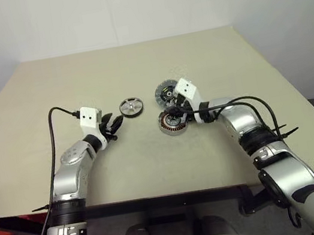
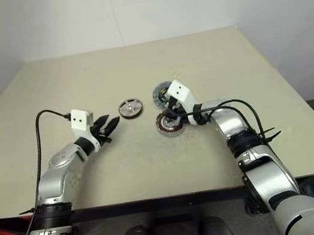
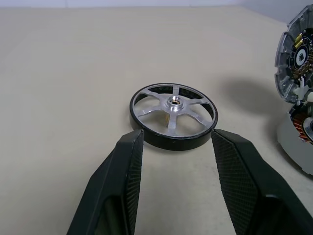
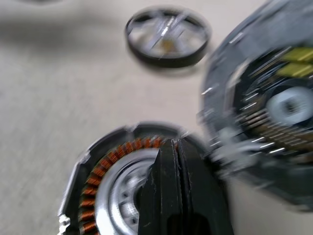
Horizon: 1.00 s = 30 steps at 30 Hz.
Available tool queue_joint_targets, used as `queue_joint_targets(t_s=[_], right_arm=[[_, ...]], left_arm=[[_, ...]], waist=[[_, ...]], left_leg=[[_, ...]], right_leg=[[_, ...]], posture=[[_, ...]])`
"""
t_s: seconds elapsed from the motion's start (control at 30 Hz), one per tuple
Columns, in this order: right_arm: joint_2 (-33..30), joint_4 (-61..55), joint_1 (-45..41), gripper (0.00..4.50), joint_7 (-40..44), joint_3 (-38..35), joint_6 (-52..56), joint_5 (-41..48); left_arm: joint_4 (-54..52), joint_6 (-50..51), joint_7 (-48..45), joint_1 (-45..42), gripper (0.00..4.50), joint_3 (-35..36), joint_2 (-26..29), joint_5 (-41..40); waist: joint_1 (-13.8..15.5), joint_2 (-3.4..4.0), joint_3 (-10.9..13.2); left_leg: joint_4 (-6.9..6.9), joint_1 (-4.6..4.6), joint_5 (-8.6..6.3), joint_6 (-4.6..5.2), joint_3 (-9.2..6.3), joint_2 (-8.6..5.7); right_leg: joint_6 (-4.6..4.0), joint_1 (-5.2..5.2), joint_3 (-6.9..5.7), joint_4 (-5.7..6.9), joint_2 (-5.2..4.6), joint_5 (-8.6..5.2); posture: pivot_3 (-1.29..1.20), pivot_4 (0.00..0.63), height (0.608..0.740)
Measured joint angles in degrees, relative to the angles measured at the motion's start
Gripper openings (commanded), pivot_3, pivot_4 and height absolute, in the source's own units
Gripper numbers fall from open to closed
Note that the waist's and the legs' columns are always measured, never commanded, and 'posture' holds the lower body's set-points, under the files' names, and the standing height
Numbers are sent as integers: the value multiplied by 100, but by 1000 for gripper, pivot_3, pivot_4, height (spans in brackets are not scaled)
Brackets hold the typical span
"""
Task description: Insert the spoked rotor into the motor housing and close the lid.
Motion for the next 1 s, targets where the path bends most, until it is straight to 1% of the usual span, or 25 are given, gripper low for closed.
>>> queue_joint_targets(t_s=[0.2,0.27,0.4,0.6,1.0], right_arm=[[-2,-15,10,28,4,0,4,-28],[-33,-176,111,28,30,0,26,-29],[-193,-601,373,28,122,-2,110,-24],[-429,-842,587,28,201,-18,231,-12],[-294,-990,594,28,204,-113,421,165]], left_arm=[[0,-21,2,-5,2336,0,33,0],[1,-35,3,-6,2336,0,35,0],[6,-50,5,-6,2336,2,80,0],[15,-82,4,-6,2336,2,107,0],[41,-93,1,-7,2336,-59,107,9]], waist=[[3,-1,0],[6,-1,0],[9,-2,0],[12,-4,0],[10,-4,0]], left_leg=[[1,3,1,-2,-1,1],[1,2,1,-2,-1,1],[1,3,1,-2,-1,0],[1,9,2,-3,-1,0],[1,7,2,-3,-2,1]], right_leg=[[-2,3,0,4,0,1],[-2,3,-1,4,0,1],[-2,4,0,2,0,1],[-2,15,0,3,0,1],[-2,14,-1,4,1,2]], posture=[[0,0,740],[0,0,740],[0,0,740],[0,0,740],[0,0,740]])
